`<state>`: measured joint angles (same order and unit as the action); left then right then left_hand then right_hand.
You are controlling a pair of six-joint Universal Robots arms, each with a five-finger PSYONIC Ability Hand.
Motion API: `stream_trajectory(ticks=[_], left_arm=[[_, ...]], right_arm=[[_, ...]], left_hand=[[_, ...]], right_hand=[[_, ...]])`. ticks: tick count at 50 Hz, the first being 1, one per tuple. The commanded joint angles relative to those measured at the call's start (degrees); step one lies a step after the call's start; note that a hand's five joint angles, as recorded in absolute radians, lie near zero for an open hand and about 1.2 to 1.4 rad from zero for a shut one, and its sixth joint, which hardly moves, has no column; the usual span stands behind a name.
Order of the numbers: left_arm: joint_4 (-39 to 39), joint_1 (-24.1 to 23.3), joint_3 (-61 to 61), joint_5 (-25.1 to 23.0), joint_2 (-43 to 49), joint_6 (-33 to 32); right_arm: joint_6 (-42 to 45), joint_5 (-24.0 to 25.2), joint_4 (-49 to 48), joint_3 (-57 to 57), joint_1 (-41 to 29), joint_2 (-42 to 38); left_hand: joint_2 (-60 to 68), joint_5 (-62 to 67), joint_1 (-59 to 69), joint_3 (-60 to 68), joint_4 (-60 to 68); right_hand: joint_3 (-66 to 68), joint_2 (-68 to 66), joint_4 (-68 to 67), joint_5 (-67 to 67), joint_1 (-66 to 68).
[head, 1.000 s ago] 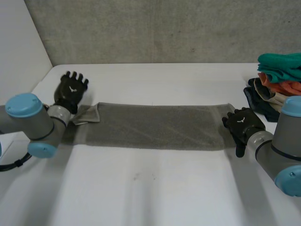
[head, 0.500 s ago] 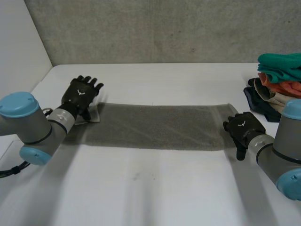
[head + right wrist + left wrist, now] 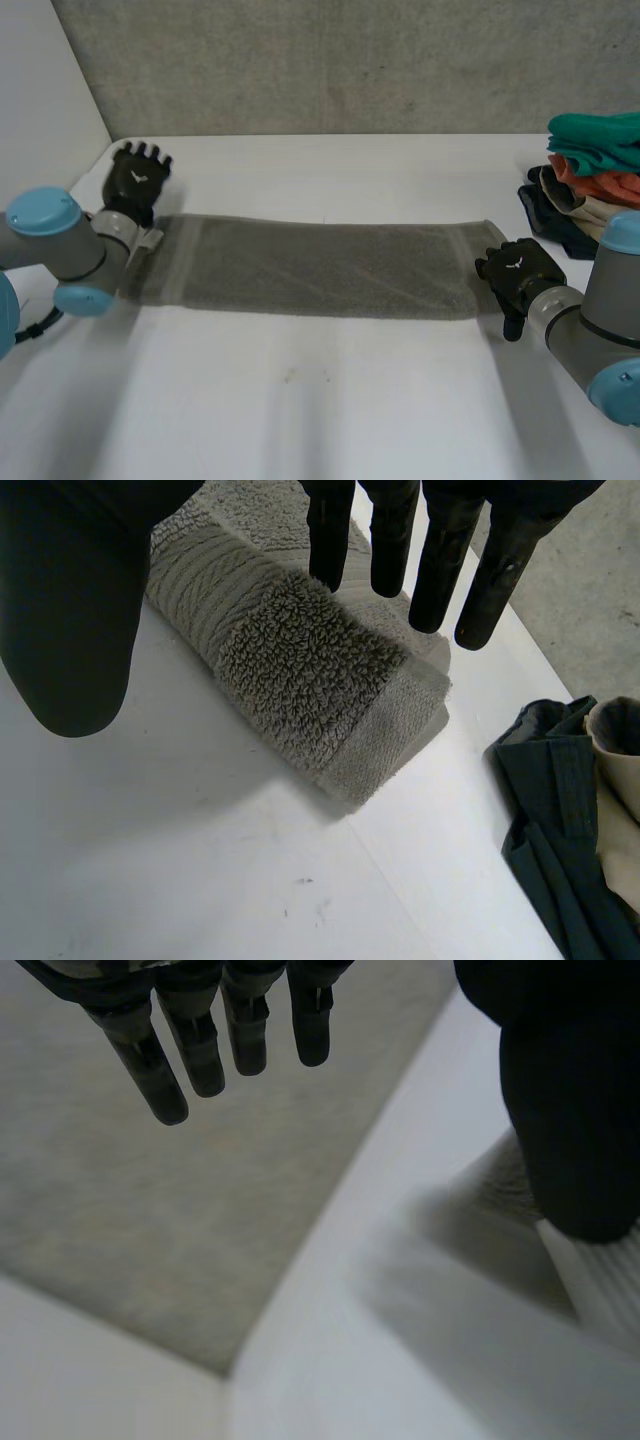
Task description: Fold the laundry.
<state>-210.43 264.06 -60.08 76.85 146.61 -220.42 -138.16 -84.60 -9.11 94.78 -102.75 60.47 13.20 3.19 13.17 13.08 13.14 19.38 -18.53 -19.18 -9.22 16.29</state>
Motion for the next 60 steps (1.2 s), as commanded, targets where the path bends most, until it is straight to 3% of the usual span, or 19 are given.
stream_trajectory(ticks=[1, 10, 21, 22, 25, 33, 37, 43, 45, 52, 60], left_arm=[[-3.5, -0.7, -1.0, 5.1, -3.7, 1.2], [-5.0, -5.0, -14.8, 4.6, -11.6, 2.6], [-4.9, -5.3, -23.1, 4.6, -17.1, 2.8], [-4.9, -5.4, -23.3, 4.6, -17.3, 2.8], [-4.9, -5.2, -24.3, 4.6, -18.6, 2.8], [-4.8, -5.0, -27.2, 4.7, -22.5, 2.8], [-4.2, -4.7, -29.3, 4.8, -25.5, 2.8], [-3.9, -4.0, -34.8, 4.8, -31.6, 3.9], [-3.6, -3.8, -36.2, 4.8, -33.2, 4.7], [0.1, -2.2, -40.1, 4.7, -39.7, 9.5], [3.1, -0.9, -41.0, 4.7, -44.3, 16.3]], right_arm=[[0.0, 0.1, 0.0, 0.4, 0.2, 0.0], [0.0, 0.6, 0.0, 0.5, 1.8, -0.3], [0.7, 1.9, -4.3, -0.4, 2.6, -2.1], [0.7, 1.9, -4.4, -0.6, 2.6, -2.4], [1.1, 1.9, -4.8, -1.4, 2.7, -3.2], [1.8, 1.3, -4.2, 0.7, 6.1, -1.8], [6.9, 1.1, -4.4, 4.3, 11.1, 2.6], [23.5, 1.1, -5.4, 6.3, 23.5, 5.6], [25.8, 1.1, -6.0, 6.0, 23.9, 6.0], [24.4, 1.6, -10.1, 2.6, 12.2, 10.1], [21.7, 4.8, -17.6, -6.5, -10.5, 7.0]], left_hand=[[2.4, 2.4, 2.4, 2.5, 2.5], [0.4, 0.4, 0.4, 0.5, 0.4], [-0.3, -0.3, -0.3, -0.2, -0.2], [-0.3, -0.3, -0.3, -0.2, -0.2], [-0.3, -0.3, -0.3, -0.2, -0.2], [-0.3, -0.3, -0.3, -0.2, -0.2], [-0.5, -0.5, -0.4, -0.3, -0.4], [-1.3, -1.3, -1.3, -1.2, -1.2], [-1.3, -1.3, -1.3, -1.2, -1.2], [-1.3, -1.3, -1.3, -1.2, -1.2], [-1.5, -1.5, -1.4, -1.4, -1.4]], right_hand=[[6.2, -7.0, -6.4, -6.3, 9.3], [10.4, -11.2, -10.6, -10.5, 13.5], [18.8, -19.6, -19.0, -18.9, 21.9], [22.0, -22.8, -22.2, -22.1, 25.1], [60.5, -61.4, -60.7, -60.7, 63.6], [60.6, -61.5, -60.8, -60.8, 63.7], [60.6, -61.5, -60.8, -60.8, 63.7], [60.6, -61.5, -60.8, -60.8, 63.7], [60.6, -61.5, -60.8, -60.8, 63.7], [60.6, -61.5, -60.8, -60.8, 63.7], [60.6, -61.5, -60.8, -60.8, 63.7]])
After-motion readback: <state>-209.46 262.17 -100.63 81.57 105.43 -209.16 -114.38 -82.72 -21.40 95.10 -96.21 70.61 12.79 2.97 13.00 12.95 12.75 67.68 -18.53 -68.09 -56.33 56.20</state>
